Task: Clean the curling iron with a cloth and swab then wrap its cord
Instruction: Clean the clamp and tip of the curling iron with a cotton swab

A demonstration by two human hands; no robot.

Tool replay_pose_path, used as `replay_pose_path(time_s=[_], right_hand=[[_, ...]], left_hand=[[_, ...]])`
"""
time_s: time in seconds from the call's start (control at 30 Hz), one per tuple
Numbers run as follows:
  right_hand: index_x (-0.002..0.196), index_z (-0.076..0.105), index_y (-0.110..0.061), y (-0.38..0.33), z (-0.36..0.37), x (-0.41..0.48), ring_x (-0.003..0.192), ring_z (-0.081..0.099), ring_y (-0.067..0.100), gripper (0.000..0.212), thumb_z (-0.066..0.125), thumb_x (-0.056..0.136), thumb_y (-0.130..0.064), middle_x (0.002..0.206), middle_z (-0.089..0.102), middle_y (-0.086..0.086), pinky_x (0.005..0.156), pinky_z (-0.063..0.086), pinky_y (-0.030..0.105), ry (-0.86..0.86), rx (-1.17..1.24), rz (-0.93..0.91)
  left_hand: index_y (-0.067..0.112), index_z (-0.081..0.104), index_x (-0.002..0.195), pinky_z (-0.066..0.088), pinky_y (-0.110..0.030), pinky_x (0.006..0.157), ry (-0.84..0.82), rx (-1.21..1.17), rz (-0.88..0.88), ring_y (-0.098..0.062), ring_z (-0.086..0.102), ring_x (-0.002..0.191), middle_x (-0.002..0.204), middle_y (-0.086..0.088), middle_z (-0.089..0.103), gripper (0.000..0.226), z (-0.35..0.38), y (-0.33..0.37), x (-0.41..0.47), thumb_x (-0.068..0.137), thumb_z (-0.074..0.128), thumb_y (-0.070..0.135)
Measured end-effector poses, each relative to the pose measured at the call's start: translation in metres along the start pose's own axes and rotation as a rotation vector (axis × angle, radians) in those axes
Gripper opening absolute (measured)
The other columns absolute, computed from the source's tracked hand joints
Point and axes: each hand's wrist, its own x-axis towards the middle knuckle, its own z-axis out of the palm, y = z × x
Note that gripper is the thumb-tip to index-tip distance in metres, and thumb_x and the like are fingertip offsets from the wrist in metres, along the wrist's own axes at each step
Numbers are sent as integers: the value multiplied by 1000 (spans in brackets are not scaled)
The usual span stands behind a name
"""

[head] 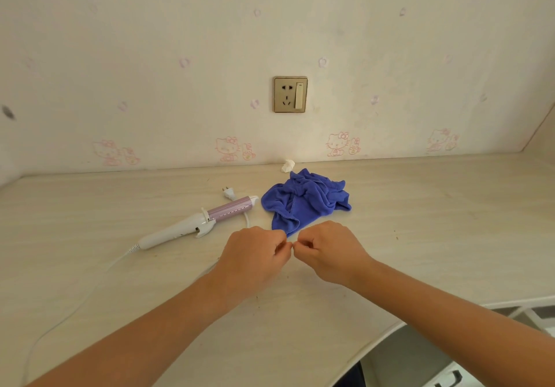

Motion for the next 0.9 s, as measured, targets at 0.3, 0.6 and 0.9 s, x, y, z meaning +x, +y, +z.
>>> replay_pose_path(time_s=[0.3, 0.6, 0.9], right_hand=[[52, 26, -17, -4, 2, 9, 50, 23, 15, 49, 54, 91, -25, 51, 27, -1, 48, 20, 33, -18, 6, 158], [88, 80, -17, 8, 2, -7, 58, 59, 4, 19, 66, 98, -26, 68, 69, -1, 59, 48, 20, -54, 327, -31], [72, 67, -2, 3, 28, -19, 56, 48, 29, 31, 67, 95, -23, 60, 54, 13, 58, 45, 38, 146, 528, -116]], left_hand=[[19, 46, 75, 30, -33, 58, -77, 175, 24, -23, 47, 63, 63, 5, 42, 37, 7, 7, 16, 106, 40, 38], [15, 72, 89, 37, -27, 53, -197, -266, 94, -8, 48, 52, 58, 9, 52, 33, -9, -13, 2, 104, 55, 40], [28, 55, 137, 43, -35, 96, 53, -73, -169, -14, 52, 117, 128, 9, 55, 69, -35, -114, -13, 81, 68, 66]])
